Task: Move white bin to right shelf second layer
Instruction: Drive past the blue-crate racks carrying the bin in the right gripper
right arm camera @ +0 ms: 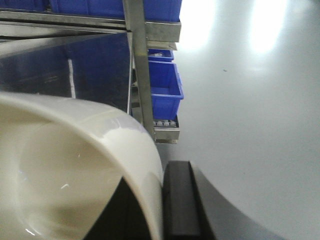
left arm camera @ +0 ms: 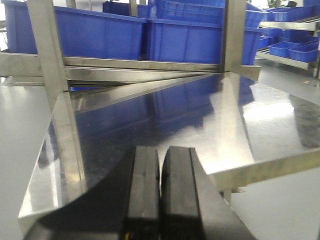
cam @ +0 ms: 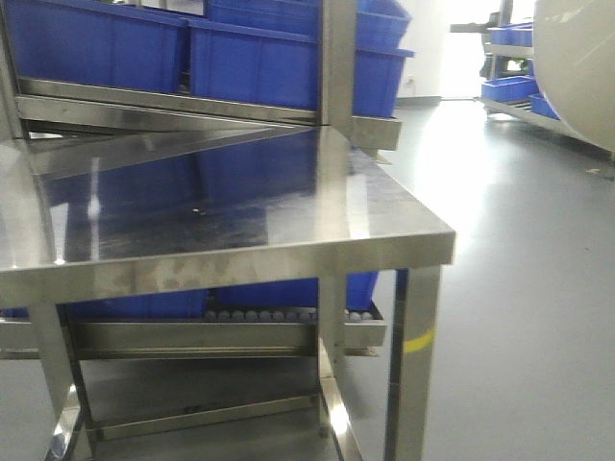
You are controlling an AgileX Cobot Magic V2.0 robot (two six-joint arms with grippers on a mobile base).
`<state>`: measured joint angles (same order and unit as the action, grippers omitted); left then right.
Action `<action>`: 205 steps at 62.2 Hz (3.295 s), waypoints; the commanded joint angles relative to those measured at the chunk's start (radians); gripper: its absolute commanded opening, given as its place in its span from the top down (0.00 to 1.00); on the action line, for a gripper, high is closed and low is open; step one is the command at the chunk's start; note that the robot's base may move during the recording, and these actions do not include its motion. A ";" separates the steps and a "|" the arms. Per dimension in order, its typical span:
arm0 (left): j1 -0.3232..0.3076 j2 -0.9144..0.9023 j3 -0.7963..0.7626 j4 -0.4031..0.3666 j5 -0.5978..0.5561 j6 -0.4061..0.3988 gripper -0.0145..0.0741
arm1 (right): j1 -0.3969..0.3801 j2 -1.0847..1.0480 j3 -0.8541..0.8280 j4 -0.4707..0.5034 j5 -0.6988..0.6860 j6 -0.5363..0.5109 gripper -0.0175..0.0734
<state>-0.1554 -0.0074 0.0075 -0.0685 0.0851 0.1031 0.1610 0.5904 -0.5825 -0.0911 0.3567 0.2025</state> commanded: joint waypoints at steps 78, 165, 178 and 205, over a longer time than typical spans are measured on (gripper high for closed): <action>-0.001 -0.014 0.037 -0.005 -0.085 -0.004 0.74 | -0.006 -0.004 -0.032 -0.009 -0.105 -0.001 0.75; -0.001 -0.014 0.037 -0.005 -0.085 -0.004 0.74 | -0.006 -0.004 -0.032 -0.009 -0.105 -0.001 0.75; -0.001 -0.014 0.037 -0.005 -0.085 -0.004 0.74 | -0.006 -0.004 -0.032 -0.009 -0.105 -0.001 0.75; -0.001 -0.014 0.037 -0.005 -0.085 -0.004 0.74 | -0.006 -0.004 -0.032 -0.009 -0.105 -0.001 0.75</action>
<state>-0.1554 -0.0074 0.0075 -0.0685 0.0851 0.1031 0.1610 0.5845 -0.5804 -0.0927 0.3567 0.2025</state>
